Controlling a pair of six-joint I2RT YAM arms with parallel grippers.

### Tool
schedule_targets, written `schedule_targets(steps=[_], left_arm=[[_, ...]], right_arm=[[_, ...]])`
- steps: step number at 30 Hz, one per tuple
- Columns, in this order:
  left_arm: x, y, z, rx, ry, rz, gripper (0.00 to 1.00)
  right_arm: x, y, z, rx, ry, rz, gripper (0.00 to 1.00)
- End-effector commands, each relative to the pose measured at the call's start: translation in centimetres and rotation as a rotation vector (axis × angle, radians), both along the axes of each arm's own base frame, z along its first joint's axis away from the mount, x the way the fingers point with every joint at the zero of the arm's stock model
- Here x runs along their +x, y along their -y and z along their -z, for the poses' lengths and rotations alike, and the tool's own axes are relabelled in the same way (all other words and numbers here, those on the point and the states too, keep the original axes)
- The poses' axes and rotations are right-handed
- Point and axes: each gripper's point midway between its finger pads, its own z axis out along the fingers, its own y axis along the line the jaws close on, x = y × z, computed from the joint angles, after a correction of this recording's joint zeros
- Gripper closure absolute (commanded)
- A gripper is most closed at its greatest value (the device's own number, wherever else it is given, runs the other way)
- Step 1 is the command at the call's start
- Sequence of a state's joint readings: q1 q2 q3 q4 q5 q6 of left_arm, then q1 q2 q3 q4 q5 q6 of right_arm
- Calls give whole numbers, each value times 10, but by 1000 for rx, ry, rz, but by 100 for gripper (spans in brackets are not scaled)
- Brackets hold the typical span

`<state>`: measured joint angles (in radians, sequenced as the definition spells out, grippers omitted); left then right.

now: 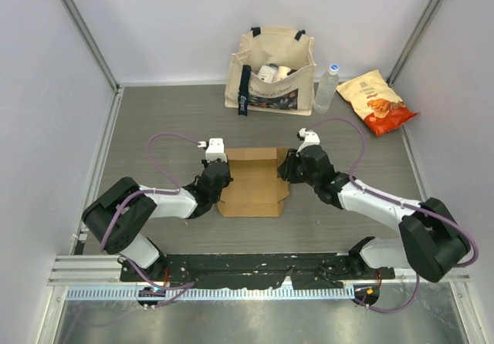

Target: Fold the paper box

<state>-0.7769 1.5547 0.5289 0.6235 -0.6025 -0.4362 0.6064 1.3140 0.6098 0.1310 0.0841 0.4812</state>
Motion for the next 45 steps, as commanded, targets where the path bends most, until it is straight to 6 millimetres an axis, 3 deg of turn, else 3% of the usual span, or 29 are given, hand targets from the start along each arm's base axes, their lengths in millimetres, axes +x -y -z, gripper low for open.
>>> schedule_targets(steps=[1, 6, 9, 13, 16, 19, 21, 23, 27, 29, 30, 31, 33, 37, 45], left_arm=[[9, 3, -27, -67, 70, -35, 100], [9, 6, -25, -71, 63, -25, 100], [9, 6, -24, -72, 60, -26, 100], [9, 6, -24, -70, 61, -24, 100], [9, 5, -22, -59, 59, -26, 100], [9, 3, -23, -55, 63, -34, 100], [9, 4, -24, -52, 64, -28, 100], [10, 3, -22, -42, 63, -25, 100], [10, 4, -22, -34, 70, -20, 100], [10, 5, -19, -26, 67, -12, 100], [10, 5, -20, -25, 71, -11, 100], [10, 7, -20, -29, 71, 1, 100], [10, 9, -21, -30, 71, 14, 100], [11, 6, -21, -20, 74, 0, 100], [8, 5, -29, -30, 91, 8, 100]], right_arm=[[-34, 5, 24, 24, -107, -32, 69], [-44, 3, 48, 57, -154, -38, 80], [-45, 21, 71, -15, -206, 59, 88], [-44, 34, 70, -48, -187, 106, 89], [-41, 29, 45, -54, -164, 69, 86], [-34, 32, 1, -89, -112, 36, 78], [-23, 52, -28, -171, -80, 84, 68], [-12, 72, -44, -194, -88, 127, 62], [16, 92, -72, -238, -88, 71, 59], [27, 90, -77, -262, -71, 11, 54], [32, 78, -87, -233, -57, -68, 53], [37, 71, -75, -259, -86, -133, 53], [42, 51, -84, -203, -76, -250, 52], [44, 38, -64, -213, -98, -380, 52], [56, 57, -40, -326, -140, -318, 54]])
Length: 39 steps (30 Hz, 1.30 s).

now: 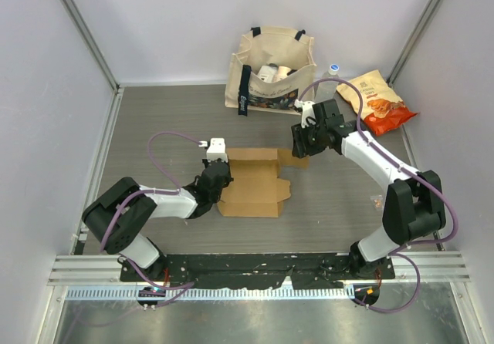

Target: Fold the paper box

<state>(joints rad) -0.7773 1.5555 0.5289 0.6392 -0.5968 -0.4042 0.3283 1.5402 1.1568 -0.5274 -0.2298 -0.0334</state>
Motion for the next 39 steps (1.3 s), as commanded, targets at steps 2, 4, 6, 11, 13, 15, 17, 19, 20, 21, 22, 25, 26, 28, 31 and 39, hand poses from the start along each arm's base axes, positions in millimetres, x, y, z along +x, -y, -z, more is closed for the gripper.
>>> schedule_targets(steps=[2, 4, 6, 11, 13, 15, 17, 19, 20, 21, 22, 25, 26, 28, 31, 39], left_arm=[[8, 3, -26, -44, 79, -7, 100], [8, 4, -27, -48, 79, -8, 100], [7, 5, -27, -48, 79, -3, 100], [7, 6, -28, -53, 82, 2, 100], [7, 10, -30, -69, 79, 20, 100], [7, 12, -32, -75, 82, 28, 100], [7, 13, -32, -79, 80, 31, 100], [6, 12, -31, -75, 79, 32, 100], [6, 13, -32, -76, 80, 34, 100], [6, 13, -32, -78, 80, 33, 100], [6, 13, -32, -78, 80, 35, 100], [5, 14, -31, -83, 76, 41, 100], [5, 15, -32, -89, 76, 42, 100], [4, 18, -31, -95, 71, 56, 100], [4, 17, -29, -92, 68, 53, 100], [5, 14, -27, -82, 67, 40, 100]], right_arm=[[10, -2, -6, -24, 32, -36, 57], [11, -1, -4, -24, 28, -20, 59], [10, -4, -5, -8, 17, -5, 65], [-1, -5, -1, -88, -36, 68, 90], [-5, -13, -4, -81, -49, 117, 96], [-6, -18, -9, -53, -63, 167, 99], [-12, -30, -10, 12, -99, 199, 99], [-18, -39, -7, 65, -138, 224, 99], [-21, -43, -3, 93, -171, 257, 99], [-22, -45, -2, 111, -183, 277, 99], [-25, -48, -2, 135, -200, 287, 99], [-31, -59, 0, 230, -221, 333, 99], [-33, -64, 7, 261, -217, 330, 98], [-35, -71, 15, 326, -210, 363, 99], [-37, -83, 18, 358, -157, 346, 99], [-39, -88, 11, 289, -21, 253, 97]])
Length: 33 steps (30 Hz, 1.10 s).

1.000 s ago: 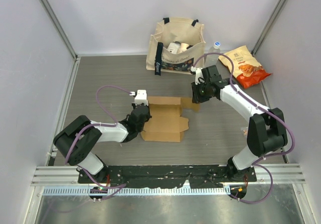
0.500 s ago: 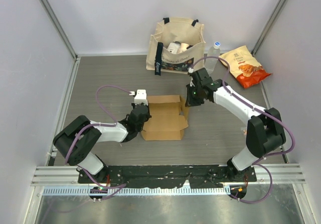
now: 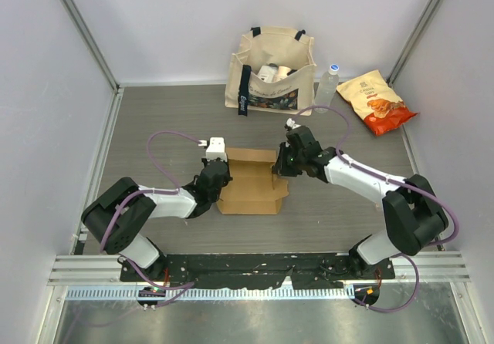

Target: Fold the paper box

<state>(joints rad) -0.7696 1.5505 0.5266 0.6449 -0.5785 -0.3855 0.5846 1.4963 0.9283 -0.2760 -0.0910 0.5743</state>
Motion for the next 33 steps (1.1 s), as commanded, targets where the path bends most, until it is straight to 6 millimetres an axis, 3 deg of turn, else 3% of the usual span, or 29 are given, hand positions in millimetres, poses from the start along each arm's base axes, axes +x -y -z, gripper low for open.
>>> schedule_targets(steps=[1, 6, 9, 14, 18, 23, 27, 28, 30, 33], left_arm=[[4, 13, -25, -86, 63, 22, 100], [4, 10, -25, -78, 67, 10, 100], [4, 9, -24, -74, 66, 6, 100], [4, 10, -23, -75, 64, 8, 100], [4, 10, -24, -76, 65, 10, 100], [3, 10, -22, -71, 61, 10, 100], [4, 11, -24, -78, 63, 14, 100], [4, 11, -24, -76, 62, 14, 100], [3, 11, -23, -77, 61, 15, 100], [4, 11, -25, -79, 63, 15, 100]], right_arm=[[13, -5, -25, 28, 162, -30, 96], [8, 0, -24, -16, 217, -136, 86], [5, -2, -35, 27, 256, -171, 81], [1, 11, -50, 148, 269, -133, 72], [0, 24, -47, 202, 255, -109, 67], [5, 28, -61, 306, 308, -92, 63], [13, 38, -78, 470, 307, -15, 56], [14, 38, -74, 500, 280, -7, 55], [11, 34, -83, 606, 265, -46, 55], [6, 27, -78, 701, 169, -27, 56]])
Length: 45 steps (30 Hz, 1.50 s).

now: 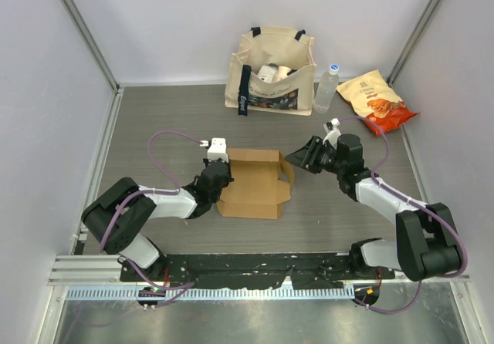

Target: Fold the paper box

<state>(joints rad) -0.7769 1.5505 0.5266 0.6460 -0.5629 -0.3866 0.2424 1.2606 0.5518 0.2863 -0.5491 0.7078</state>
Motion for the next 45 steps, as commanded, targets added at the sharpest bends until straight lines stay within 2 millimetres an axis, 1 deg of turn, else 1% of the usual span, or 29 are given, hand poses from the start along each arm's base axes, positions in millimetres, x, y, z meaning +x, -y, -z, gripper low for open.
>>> schedule_targets(steps=[1, 4, 6, 7, 8, 11, 12, 13, 14, 15, 17, 19, 21, 23, 26, 27, 29, 30, 32, 33, 35, 36, 38, 39, 41, 42, 43, 44, 45], left_arm=[[6, 6, -25, -74, 65, -6, 100], [6, 6, -26, -76, 68, -8, 100], [6, 6, -25, -74, 66, -5, 100], [6, 7, -25, -76, 64, -3, 100], [6, 8, -25, -77, 63, 2, 100], [6, 8, -24, -76, 62, 0, 100], [6, 8, -24, -78, 62, 1, 100], [5, 8, -24, -76, 61, 1, 100], [5, 8, -24, -76, 61, 1, 100], [5, 8, -24, -77, 60, 3, 100], [6, 8, -25, -79, 63, 0, 100], [6, 7, -25, -76, 64, -1, 100], [6, 8, -25, -75, 64, 1, 100], [6, 8, -24, -75, 61, 2, 100], [6, 9, -23, -76, 59, 4, 100], [6, 9, -23, -76, 59, 3, 100], [6, 10, -24, -78, 59, 9, 100], [6, 11, -24, -80, 58, 10, 100], [7, 11, -24, -80, 56, 12, 100], [7, 11, -22, -78, 54, 11, 100], [6, 10, -19, -65, 50, 8, 100], [7, 8, -17, -58, 47, -5, 100], [8, 8, -17, -53, 49, -6, 100], [8, 7, -16, -50, 48, -8, 100], [8, 6, -17, -46, 51, -11, 100], [8, 5, -19, -44, 57, -17, 100], [8, 4, -20, -44, 62, -21, 100], [8, 2, -20, -42, 63, -24, 100], [8, 3, -21, -43, 64, -22, 100]], right_arm=[[-6, -21, -25, 239, -56, -72, 57], [-12, -25, -31, 333, -52, -92, 62], [-14, -26, -27, 369, -90, -78, 67], [-14, -26, -23, 374, -105, -66, 72], [-15, -28, -19, 392, -139, -60, 74], [-17, -32, -18, 400, -114, -85, 81], [-16, -31, -11, 363, -107, -86, 82], [-15, -30, -8, 331, -90, -89, 82], [-9, -27, -2, 280, -73, -67, 83], [-8, -22, 15, 151, -68, -76, 83], [-2, -14, 27, 23, -50, -49, 86], [-5, -15, 27, -24, -26, -84, 90], [-4, -16, 25, -27, -7, -91, 92], [-4, -18, 28, -44, -1, -97, 94], [-8, -31, 17, 27, 19, -138, 92], [-5, -34, 8, 69, 63, -140, 91], [-3, -37, 7, 116, 30, -117, 89], [2, -38, 2, 137, 44, -107, 88], [2, -42, -6, 205, 27, -99, 85], [4, -44, -14, 238, 68, -103, 84], [5, -44, -19, 256, 79, -98, 81], [6, -44, -17, 245, 67, -95, 80], [11, -41, -8, 193, 38, -70, 80], [11, -36, 7, 121, -11, -65, 80], [9, -31, 12, 54, -35, -59, 79], [11, -26, 11, 20, -10, -56, 79], [11, -20, 2, 7, 19, -44, 78], [10, -14, 1, -12, 13, -23, 77], [14, -4, -2, -29, 35, 0, 73]])
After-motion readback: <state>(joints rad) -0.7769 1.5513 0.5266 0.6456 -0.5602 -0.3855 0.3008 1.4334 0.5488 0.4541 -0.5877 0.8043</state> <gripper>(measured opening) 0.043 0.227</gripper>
